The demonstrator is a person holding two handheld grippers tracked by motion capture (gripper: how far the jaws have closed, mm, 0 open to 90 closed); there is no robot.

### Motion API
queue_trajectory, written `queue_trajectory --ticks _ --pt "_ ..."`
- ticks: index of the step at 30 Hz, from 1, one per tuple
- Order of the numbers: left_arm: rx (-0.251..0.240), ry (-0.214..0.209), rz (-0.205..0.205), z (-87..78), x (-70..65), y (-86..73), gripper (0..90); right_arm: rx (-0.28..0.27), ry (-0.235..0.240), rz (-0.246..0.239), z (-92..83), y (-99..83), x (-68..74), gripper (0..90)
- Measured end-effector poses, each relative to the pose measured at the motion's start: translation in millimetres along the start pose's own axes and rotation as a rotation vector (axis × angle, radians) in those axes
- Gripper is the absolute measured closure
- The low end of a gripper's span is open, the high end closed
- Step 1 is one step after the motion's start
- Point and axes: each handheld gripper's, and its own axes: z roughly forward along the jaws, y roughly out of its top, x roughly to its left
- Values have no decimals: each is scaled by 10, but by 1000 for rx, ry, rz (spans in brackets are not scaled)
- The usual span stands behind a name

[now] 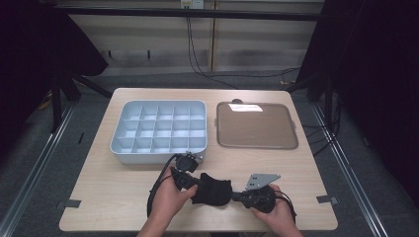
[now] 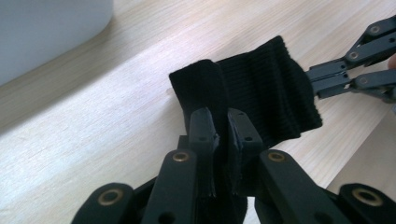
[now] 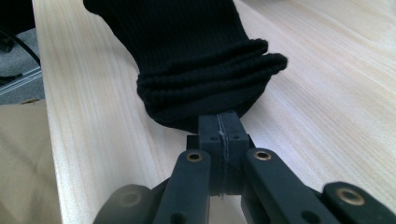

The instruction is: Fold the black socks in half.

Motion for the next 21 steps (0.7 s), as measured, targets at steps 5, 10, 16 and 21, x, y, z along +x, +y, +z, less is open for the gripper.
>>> queue_trajectory --ticks 5,10,16,21 --pt "-5 -8 11 18 -46 30 823 -2 1 -4 6 1 2 900" --pt "-6 -18 17 32 -91 67 824 -2 4 -4 18 2 7 900" --pt "-1 -27 30 82 -139 109 824 -3 6 -2 27 3 9 900" --pt "-11 -28 27 117 -167 131 824 1 7 1 35 -2 7 900"
